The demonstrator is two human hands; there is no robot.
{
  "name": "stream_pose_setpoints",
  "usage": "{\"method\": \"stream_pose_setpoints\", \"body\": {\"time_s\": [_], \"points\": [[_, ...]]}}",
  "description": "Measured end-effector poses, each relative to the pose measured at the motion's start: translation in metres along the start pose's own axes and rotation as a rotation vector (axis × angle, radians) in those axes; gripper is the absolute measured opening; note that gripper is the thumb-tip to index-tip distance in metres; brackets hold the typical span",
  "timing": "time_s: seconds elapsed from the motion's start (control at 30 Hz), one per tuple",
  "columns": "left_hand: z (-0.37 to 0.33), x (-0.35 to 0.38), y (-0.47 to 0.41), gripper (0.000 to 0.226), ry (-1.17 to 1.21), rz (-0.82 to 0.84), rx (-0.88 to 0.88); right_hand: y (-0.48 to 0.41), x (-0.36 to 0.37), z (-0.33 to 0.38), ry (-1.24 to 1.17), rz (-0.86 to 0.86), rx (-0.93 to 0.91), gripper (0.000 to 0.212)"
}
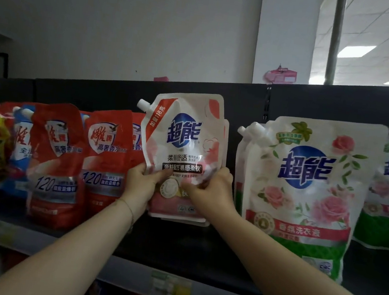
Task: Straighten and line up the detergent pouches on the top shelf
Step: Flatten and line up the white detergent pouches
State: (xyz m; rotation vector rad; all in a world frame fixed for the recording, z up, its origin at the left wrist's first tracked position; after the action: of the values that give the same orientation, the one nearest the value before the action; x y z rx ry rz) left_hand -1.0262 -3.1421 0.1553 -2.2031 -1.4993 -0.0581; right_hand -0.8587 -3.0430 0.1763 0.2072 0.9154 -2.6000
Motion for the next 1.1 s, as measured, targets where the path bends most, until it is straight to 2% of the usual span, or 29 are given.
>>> {"method": "stream_pose_setpoints", "body": {"time_s": [0.13,0.23,0.3,0.4,0.5,0.63,0.7,0.77,0.83,0.9,0.97,1.03,1.1], "points": [[0.028,0.005,-0.008,0.017,-0.016,0.048,-0.072,0.002,0.009,-0.016,0.091,0.039,0.041,0.068],[0.043,0.007,-0.007,0.036,-0.047,0.161,-0.104,0.006,0.011,-0.036,0.162,0.105,0.12,0.075],[0.045,0.006,-0.007,0.049,-0.055,0.167,-0.123,0.007,0.01,-0.036,0.18,0.124,0.11,0.075],[0.044,-0.005,-0.006,0.061,-0.15,0.071,-0.119,0.01,0.008,-0.037,0.21,0.145,0.094,0.074],[0.027,-0.029,0.0,0.077,-0.385,-0.15,0.074,0.014,0.008,-0.042,0.189,0.171,0.092,0.078],[0.003,-0.031,0.023,0.057,-0.573,-0.241,0.252,0.023,0.015,-0.047,0.219,0.304,0.14,0.102],[-0.009,-0.024,0.034,0.041,-0.629,-0.233,0.337,0.028,0.017,-0.04,0.271,0.358,0.071,0.104],[-0.018,-0.015,0.046,0.031,-0.708,-0.228,0.405,0.035,0.01,-0.028,0.325,0.399,0.019,0.088],[-0.031,-0.006,0.062,0.028,-0.805,-0.25,0.497,0.042,-0.003,-0.012,0.446,0.417,-0.078,0.053],[-0.044,0.011,0.081,0.026,-0.815,-0.209,0.594,0.05,-0.025,0.011,0.583,0.332,-0.249,0.027],[-0.056,0.036,0.101,0.025,-0.765,-0.121,0.715,0.062,-0.05,0.032,0.643,0.224,-0.437,0.017],[-0.069,0.063,0.126,0.024,-0.698,-0.05,0.859,0.075,-0.078,0.043,0.673,0.105,-0.603,0.019],[-0.079,0.094,0.157,0.016,-0.625,0.051,0.99,0.077,-0.106,0.038,0.693,0.051,-0.65,0.019]]}}
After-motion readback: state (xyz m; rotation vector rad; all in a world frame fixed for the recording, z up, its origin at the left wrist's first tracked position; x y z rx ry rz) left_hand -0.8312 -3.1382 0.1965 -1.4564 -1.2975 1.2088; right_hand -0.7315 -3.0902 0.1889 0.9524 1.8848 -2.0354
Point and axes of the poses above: each hand's wrist, its own y-axis away from the middle knuckle, its own x-axis out of the palm, z = x × y, the point moved 9 cm from there along -y, towards the middle knuckle, and after that the axes turned 7 degrees about -z, right-handed, at the moved point
